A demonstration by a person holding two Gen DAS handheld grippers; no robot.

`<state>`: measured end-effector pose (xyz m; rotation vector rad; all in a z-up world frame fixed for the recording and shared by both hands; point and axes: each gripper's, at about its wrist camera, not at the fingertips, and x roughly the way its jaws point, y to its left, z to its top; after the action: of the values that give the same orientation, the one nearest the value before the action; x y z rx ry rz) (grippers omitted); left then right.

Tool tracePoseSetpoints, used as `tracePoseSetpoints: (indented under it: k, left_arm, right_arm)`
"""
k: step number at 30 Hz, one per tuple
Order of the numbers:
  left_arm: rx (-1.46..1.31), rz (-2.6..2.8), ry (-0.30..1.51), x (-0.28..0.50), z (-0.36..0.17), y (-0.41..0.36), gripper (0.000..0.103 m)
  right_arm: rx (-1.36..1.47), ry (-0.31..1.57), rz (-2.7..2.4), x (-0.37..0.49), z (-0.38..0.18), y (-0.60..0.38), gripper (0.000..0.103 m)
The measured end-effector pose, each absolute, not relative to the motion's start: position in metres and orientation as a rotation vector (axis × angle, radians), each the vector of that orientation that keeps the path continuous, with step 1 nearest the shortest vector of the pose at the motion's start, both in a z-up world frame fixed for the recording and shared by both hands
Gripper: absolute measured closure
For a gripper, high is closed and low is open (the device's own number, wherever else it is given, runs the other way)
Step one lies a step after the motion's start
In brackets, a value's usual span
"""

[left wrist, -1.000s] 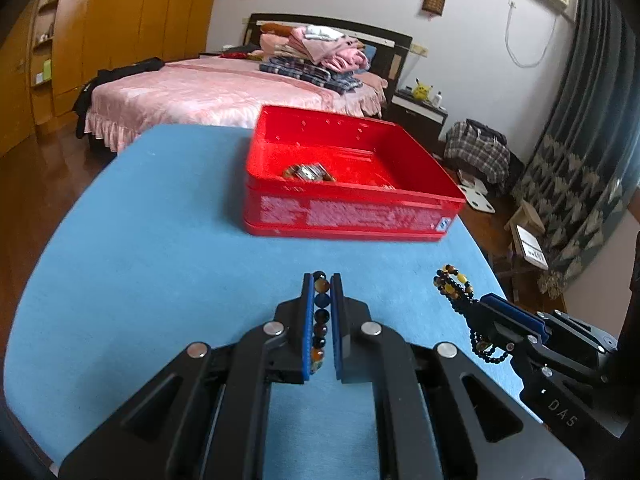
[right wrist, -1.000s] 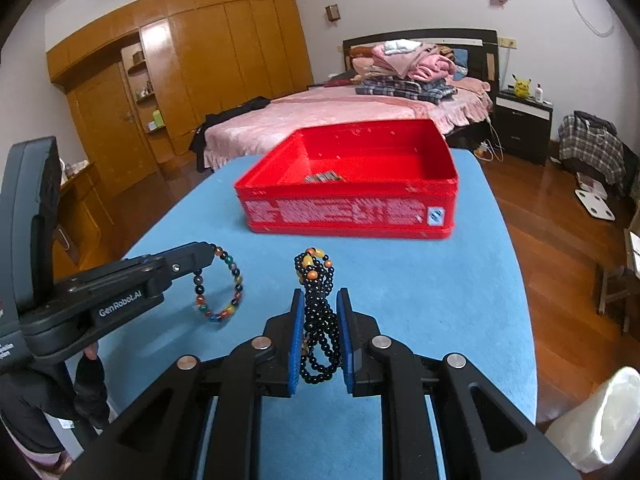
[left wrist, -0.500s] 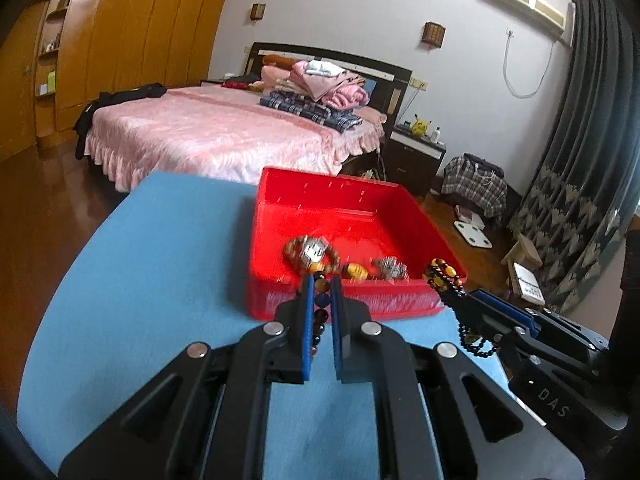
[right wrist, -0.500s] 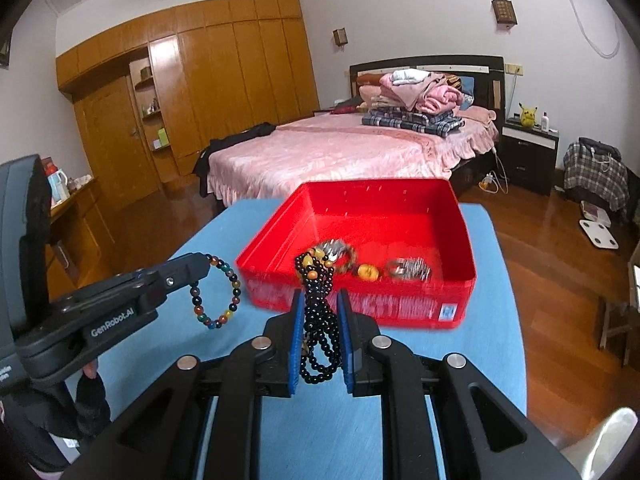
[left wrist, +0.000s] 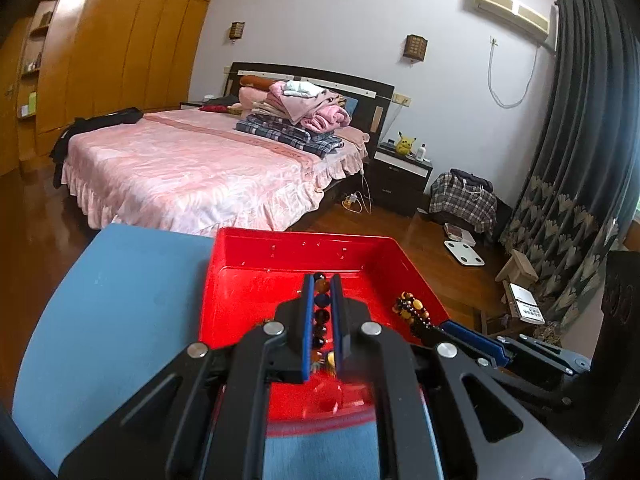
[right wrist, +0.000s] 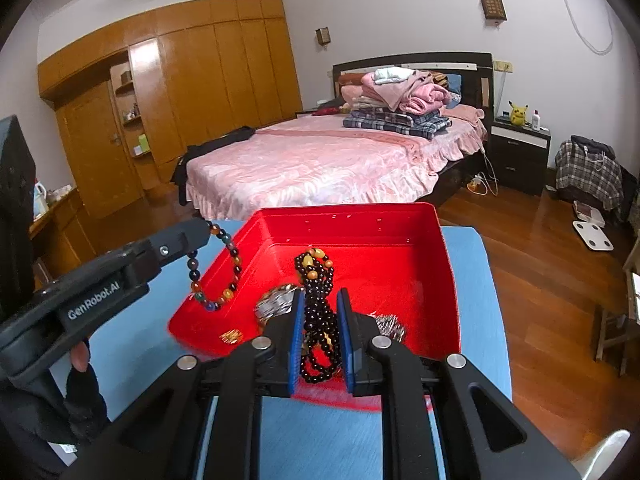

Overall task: Organize jewelry
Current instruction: 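Carry the bracelet over the red box with the left tool while the right tool carries the necklace, then open the left tool over the box while the right tool releases the necklace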

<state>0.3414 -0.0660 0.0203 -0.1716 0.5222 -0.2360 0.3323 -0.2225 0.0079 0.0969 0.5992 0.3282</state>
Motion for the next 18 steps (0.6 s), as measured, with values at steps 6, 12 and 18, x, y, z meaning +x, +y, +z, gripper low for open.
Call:
tracePoseSetpoints:
  k: [6,12,18]
  left_arm:
    - [-0.172,-0.249,0.564,0.375,0.009,-0.066,0.088]
    - [-0.163,-0.213,0.55,0.377,0.007,-0.052,0.054]
    - [-0.159,-0.181,0.541,0.368,0.011,-0.039,0.036]
  right_arm:
    - [0.083,0.613,0.288,0.362,-0.001,-0.223,0.057]
    - [0.052,0.594,0.246,0.362,-0.002,-0.23,0.048]
    - [0.051,0.576,0.231,0.353,0.003,-0.236,0.032]
